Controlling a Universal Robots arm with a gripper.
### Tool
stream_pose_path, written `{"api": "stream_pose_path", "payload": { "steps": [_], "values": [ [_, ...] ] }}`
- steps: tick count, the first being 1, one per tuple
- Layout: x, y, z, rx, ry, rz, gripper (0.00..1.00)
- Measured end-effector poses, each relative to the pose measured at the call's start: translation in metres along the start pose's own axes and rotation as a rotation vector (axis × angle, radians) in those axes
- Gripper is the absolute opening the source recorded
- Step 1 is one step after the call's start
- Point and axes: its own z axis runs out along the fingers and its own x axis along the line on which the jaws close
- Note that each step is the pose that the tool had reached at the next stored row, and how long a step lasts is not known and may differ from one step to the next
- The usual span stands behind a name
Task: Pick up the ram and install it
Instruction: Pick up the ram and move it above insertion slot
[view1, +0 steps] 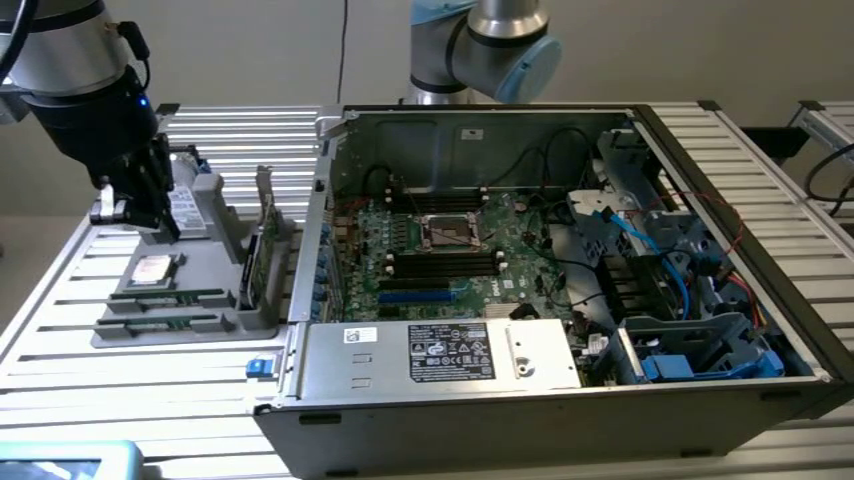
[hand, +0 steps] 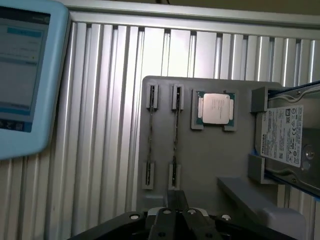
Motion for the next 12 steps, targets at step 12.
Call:
{"api": "stream_pose_path", "payload": {
  "steps": [12],
  "values": [
    [-0.0001, 0.0019, 0.0002, 0.0001, 0.0000, 0.000, 0.17]
  ]
}}
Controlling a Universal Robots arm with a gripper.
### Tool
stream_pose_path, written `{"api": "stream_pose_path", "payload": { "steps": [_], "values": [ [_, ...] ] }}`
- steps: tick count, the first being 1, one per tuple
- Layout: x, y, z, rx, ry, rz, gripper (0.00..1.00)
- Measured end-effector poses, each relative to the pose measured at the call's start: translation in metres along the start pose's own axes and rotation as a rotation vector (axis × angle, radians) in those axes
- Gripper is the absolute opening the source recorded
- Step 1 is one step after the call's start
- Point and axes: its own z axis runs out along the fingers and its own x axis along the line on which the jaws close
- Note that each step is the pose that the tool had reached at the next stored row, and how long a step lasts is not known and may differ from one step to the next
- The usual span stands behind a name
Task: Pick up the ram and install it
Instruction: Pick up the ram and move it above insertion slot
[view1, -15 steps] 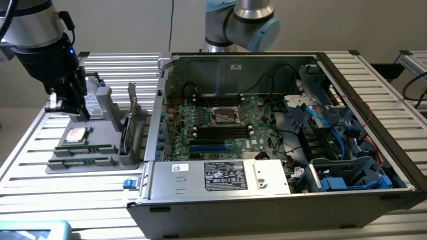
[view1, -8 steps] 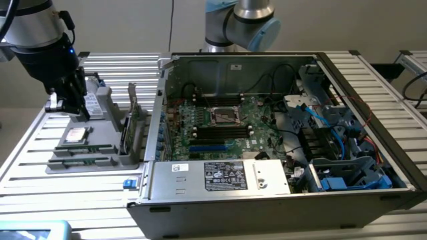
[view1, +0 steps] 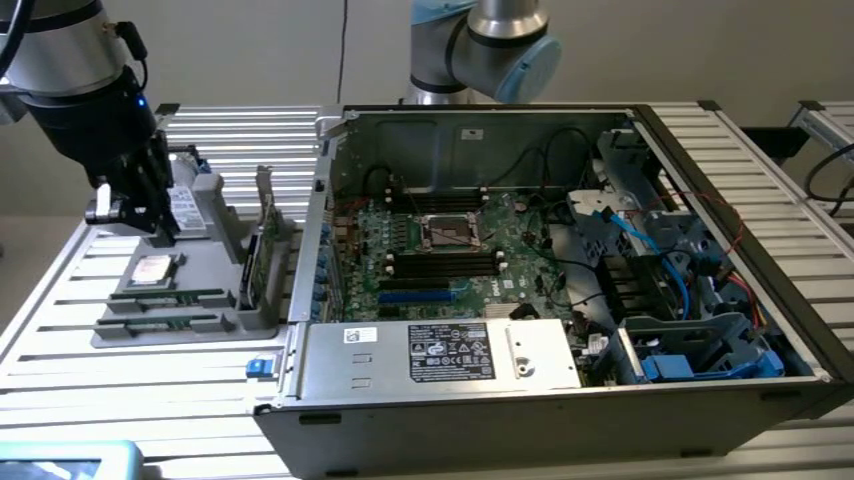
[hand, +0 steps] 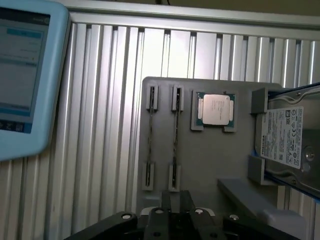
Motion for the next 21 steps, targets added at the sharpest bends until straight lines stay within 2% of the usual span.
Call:
{"api": "stream_pose_path", "payload": {
  "steps": [1, 2, 3, 5, 6, 10, 15, 21],
  "values": [
    [0.000, 0.0006, 0.0001, 0.0000, 0.0000, 0.000, 0.30],
    [0.000, 0.0014, 0.0003, 0.0000, 0.0000, 0.000, 0.30],
    [0.000, 0.0027, 0.0007, 0.0000, 0.0000, 0.000, 0.36],
    [0.000, 0.0068, 0.0026, 0.0000, 0.0007, 0.000, 0.36],
    [0.000, 0.0090, 0.0039, 0.0000, 0.0011, 0.000, 0.42],
    [0.000, 0.0145, 0.0109, 0.0001, 0.0016, 0.000, 0.42],
    [0.001, 0.0162, 0.0199, -0.0001, 0.0018, 0.002, 0.42],
    [0.007, 0.0208, 0.0310, 0.0000, 0.0017, 0.002, 0.42]
  ]
}}
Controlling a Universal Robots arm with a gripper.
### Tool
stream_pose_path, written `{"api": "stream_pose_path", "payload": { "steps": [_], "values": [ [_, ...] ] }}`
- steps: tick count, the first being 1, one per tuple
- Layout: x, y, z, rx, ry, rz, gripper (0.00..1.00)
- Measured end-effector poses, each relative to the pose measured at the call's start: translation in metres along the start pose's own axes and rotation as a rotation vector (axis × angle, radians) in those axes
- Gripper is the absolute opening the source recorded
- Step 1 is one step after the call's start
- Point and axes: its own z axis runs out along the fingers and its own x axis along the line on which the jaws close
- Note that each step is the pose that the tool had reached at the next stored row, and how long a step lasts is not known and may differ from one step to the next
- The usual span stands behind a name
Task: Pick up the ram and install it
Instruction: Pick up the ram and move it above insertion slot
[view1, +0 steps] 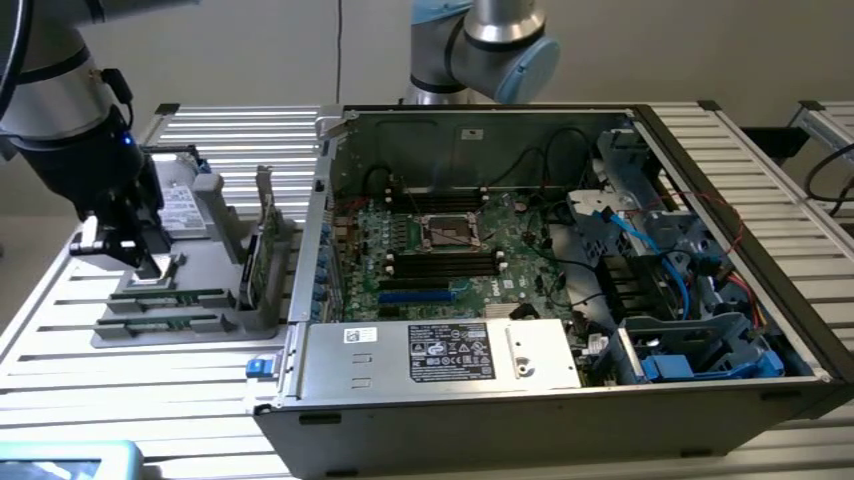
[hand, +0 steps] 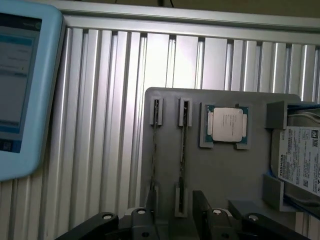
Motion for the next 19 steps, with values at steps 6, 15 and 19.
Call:
{"api": "stream_pose_path", "payload": {
  "steps": [6, 15, 19],
  "values": [
    [0.002, 0.0020, 0.0092, -0.0041, -0.0001, 0.000, 0.42],
    [0.006, 0.0027, 0.0255, -0.0043, -0.0003, 0.000, 0.42],
    [0.010, 0.0035, 0.0328, -0.0046, -0.0002, 0.000, 0.42]
  ]
}}
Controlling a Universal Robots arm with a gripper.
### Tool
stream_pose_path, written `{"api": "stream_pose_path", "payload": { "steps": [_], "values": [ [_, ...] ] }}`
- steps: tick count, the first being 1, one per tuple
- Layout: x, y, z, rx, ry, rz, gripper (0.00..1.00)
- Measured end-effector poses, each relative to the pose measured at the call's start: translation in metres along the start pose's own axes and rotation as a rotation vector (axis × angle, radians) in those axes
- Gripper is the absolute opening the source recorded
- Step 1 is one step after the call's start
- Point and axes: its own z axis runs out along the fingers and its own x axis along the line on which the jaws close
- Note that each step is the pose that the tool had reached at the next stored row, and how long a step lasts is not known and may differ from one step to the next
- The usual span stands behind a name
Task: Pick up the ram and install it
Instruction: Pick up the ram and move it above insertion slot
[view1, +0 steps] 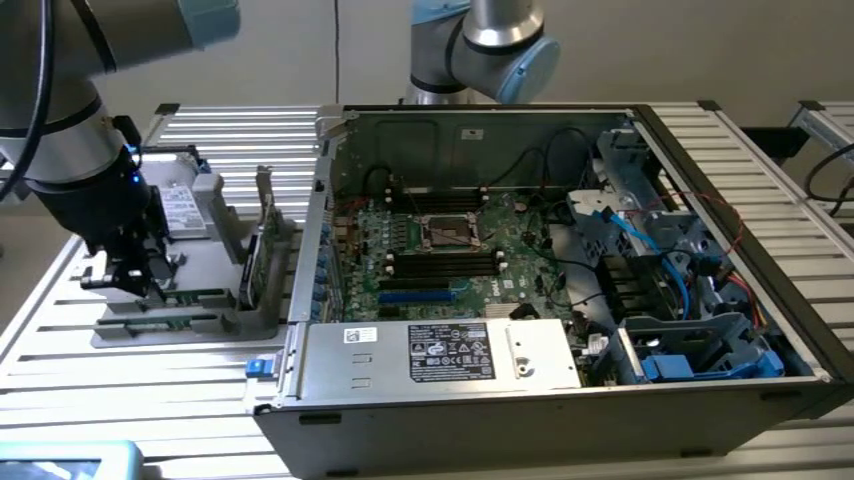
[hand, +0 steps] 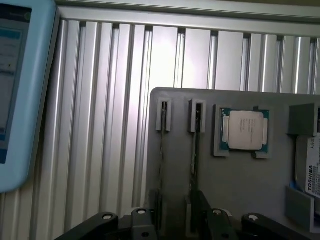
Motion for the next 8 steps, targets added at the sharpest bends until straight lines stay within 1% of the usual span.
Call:
{"api": "stream_pose_path", "payload": {
  "steps": [8],
  "values": [
    [0.003, 0.0006, 0.0145, -0.0001, 0.0000, 0.000, 0.42]
  ]
}}
